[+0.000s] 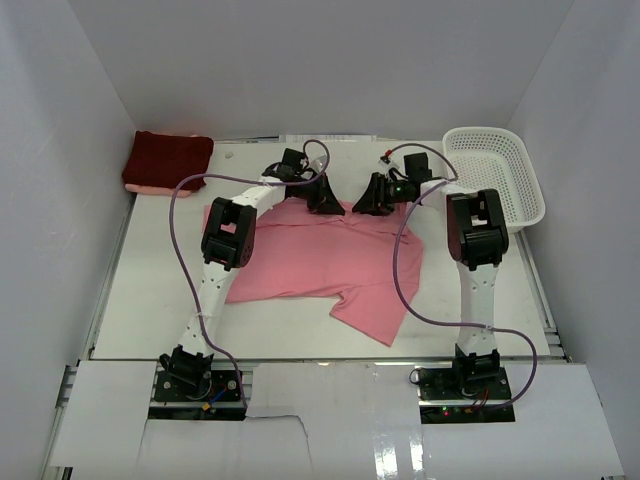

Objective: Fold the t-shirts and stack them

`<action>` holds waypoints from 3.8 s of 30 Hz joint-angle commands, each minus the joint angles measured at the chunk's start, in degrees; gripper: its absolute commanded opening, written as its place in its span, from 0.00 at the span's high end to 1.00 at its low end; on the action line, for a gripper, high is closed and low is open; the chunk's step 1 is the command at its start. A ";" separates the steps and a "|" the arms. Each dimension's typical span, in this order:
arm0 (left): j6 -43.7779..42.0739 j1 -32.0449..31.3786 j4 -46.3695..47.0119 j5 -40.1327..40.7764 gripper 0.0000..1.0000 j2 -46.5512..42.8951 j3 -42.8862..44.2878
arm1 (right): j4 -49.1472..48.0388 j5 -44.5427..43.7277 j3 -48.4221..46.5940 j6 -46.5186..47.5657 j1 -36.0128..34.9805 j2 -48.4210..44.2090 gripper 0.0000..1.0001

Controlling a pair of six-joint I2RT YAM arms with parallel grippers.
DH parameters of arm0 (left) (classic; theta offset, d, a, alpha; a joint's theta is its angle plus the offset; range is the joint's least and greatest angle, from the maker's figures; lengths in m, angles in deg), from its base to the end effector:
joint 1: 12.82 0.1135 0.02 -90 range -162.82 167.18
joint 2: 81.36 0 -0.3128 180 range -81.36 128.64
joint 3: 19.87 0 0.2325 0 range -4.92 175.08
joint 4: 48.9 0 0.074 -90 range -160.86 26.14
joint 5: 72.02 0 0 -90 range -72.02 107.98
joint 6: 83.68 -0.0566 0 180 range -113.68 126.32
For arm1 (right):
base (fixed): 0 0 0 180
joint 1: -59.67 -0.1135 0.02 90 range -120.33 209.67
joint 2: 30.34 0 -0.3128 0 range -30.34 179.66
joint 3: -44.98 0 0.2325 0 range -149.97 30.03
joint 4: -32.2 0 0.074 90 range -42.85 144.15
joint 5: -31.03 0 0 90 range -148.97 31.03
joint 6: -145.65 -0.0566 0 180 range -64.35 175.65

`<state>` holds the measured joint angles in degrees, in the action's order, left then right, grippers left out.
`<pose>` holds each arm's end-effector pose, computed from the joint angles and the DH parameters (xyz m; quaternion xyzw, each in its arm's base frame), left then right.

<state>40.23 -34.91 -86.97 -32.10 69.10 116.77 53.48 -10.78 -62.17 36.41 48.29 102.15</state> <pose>0.5267 -0.2606 0.1254 0.0493 0.8660 -0.4921 0.0734 0.4996 0.1436 0.1634 -0.0924 0.8566 0.4550 0.2252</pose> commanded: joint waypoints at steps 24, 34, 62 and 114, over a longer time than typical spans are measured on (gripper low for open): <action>-4.64 -0.24 -6.24 4.56 1.00 -1.48 -0.66 | 3.52 -2.31 -17.31 -1.67 2.41 10.95 0.48; -4.56 -0.15 -6.33 4.38 1.00 -1.57 -0.84 | 4.74 -0.73 -13.35 -0.44 2.76 4.98 0.48; -4.82 0.03 -7.56 4.38 1.00 -1.65 -0.05 | 8.35 1.74 -13.71 2.98 2.68 -0.03 0.48; -5.26 0.29 -9.14 4.38 1.00 -2.00 0.39 | 17.31 1.65 -7.91 10.54 -1.37 -1.08 0.92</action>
<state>37.19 -34.91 -92.22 -31.62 68.94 117.82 69.74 -10.76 -70.96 45.83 47.16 104.14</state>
